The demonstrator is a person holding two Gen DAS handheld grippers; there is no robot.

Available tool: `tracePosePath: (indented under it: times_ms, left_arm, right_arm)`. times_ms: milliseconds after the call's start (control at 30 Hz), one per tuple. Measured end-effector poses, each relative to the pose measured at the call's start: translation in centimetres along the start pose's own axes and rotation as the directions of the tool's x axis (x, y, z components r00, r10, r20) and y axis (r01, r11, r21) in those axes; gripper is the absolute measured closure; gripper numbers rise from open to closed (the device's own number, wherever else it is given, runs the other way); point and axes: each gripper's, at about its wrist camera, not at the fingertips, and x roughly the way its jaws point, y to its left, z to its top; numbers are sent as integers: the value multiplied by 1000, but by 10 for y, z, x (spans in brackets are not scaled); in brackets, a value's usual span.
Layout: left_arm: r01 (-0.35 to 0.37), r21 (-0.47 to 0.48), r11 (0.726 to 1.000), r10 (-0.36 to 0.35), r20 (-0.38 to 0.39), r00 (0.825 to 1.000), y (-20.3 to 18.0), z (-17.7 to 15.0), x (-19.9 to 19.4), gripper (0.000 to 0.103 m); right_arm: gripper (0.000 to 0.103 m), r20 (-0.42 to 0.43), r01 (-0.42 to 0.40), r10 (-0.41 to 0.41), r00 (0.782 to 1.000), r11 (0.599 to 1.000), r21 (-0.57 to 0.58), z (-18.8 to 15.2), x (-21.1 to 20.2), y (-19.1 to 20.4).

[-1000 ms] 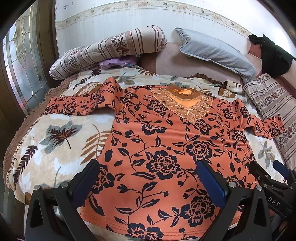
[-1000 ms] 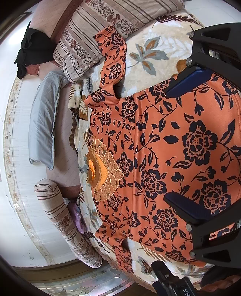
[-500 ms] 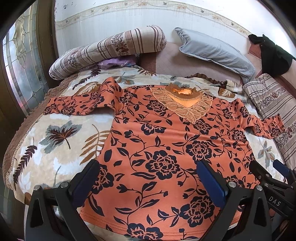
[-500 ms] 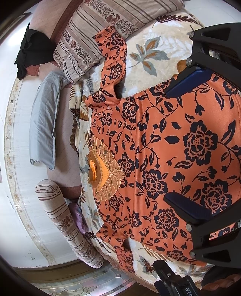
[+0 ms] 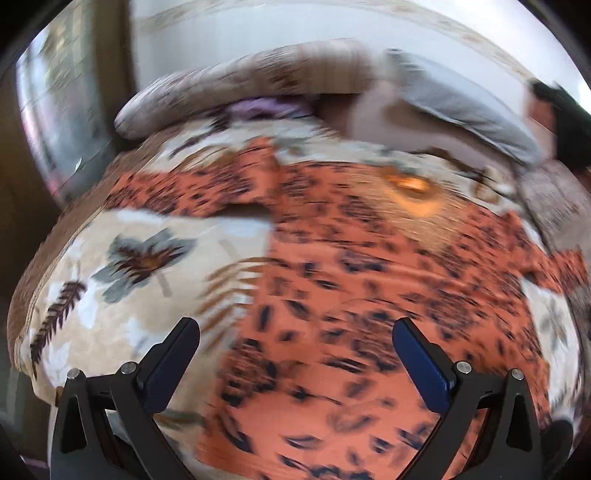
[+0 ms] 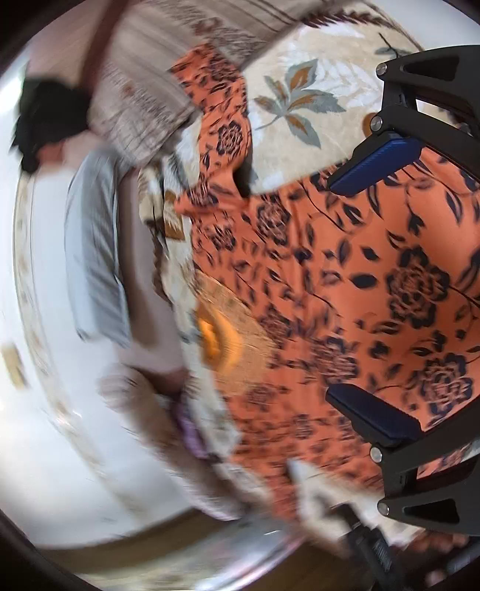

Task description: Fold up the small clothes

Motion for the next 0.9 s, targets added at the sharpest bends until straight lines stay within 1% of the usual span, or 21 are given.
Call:
tracePosePath:
  times_ms: [100, 133, 200, 267, 300, 333, 367, 400, 433, 500, 533, 600, 667, 700, 833, 900]
  left_arm:
    - [-65, -107, 992, 58, -73, 996, 50, 12, 35, 0]
    - [-108, -138, 984, 94, -107, 990, 68, 16, 50, 0]
    - [-165, -171, 971, 140, -148, 979, 90, 20, 68, 0]
    - [-206, -207, 956, 172, -170, 970, 112, 23, 84, 0]
    - [-221, -221, 950, 185, -175, 967, 119, 24, 89, 0]
    - [-234, -231, 944, 196, -178, 964, 125, 26, 94, 0]
    - [-246, -241, 939, 206, -178, 962, 131, 28, 99, 0]
    - [-256, -251, 934, 216, -175, 961, 136, 30, 103, 0]
    - [-262, -264, 928, 223, -168, 960, 140, 31, 106, 0]
    - [-266, -287, 920, 227, -164, 960, 149, 32, 114, 0]
    - [-270, -298, 916, 227, -171, 959, 152, 32, 119, 0]
    - [-278, -313, 908, 221, -206, 953, 159, 28, 133, 0]
    - [-297, -287, 911, 252, -185, 950, 158, 25, 136, 0]
    - [-300, -287, 910, 255, -184, 949, 158, 25, 137, 0]
    - [-277, -347, 896, 229, -174, 958, 164, 23, 136, 0]
    - [-274, -338, 900, 228, -169, 959, 166, 24, 138, 0]
  right_arm:
    - [0, 46, -21, 14, 999, 988, 151, 28, 1, -65]
    - [0, 45, -15, 5, 999, 973, 229, 38, 6, -96]
    - [0, 45, -11, -5, 999, 937, 349, 51, 15, -148]
    - [2, 45, 25, -49, 998, 901, 432, 63, 26, -199]
    - [7, 37, 44, -70, 997, 876, 480, 69, 34, -228]
    - [12, 29, 55, -81, 996, 859, 509, 73, 41, -247]
    - [22, 17, 74, -98, 995, 840, 538, 77, 48, -265]
    - [30, -3, 100, -119, 993, 820, 564, 83, 58, -284]
    - [32, -11, 112, -129, 992, 809, 577, 88, 66, -299]
    - [32, -18, 133, -152, 988, 789, 600, 99, 82, -322]
    - [32, -17, 140, -163, 987, 788, 599, 102, 88, -329]
    - [32, -15, 158, -184, 983, 791, 591, 113, 100, -338]
    - [32, -9, 184, -219, 976, 797, 575, 126, 110, -345]
    - [32, -13, 196, -230, 973, 799, 568, 128, 114, -345]
    - [33, -28, 251, -283, 959, 794, 553, 139, 134, -350]
    - [33, -40, 288, -319, 947, 788, 545, 141, 144, -347]
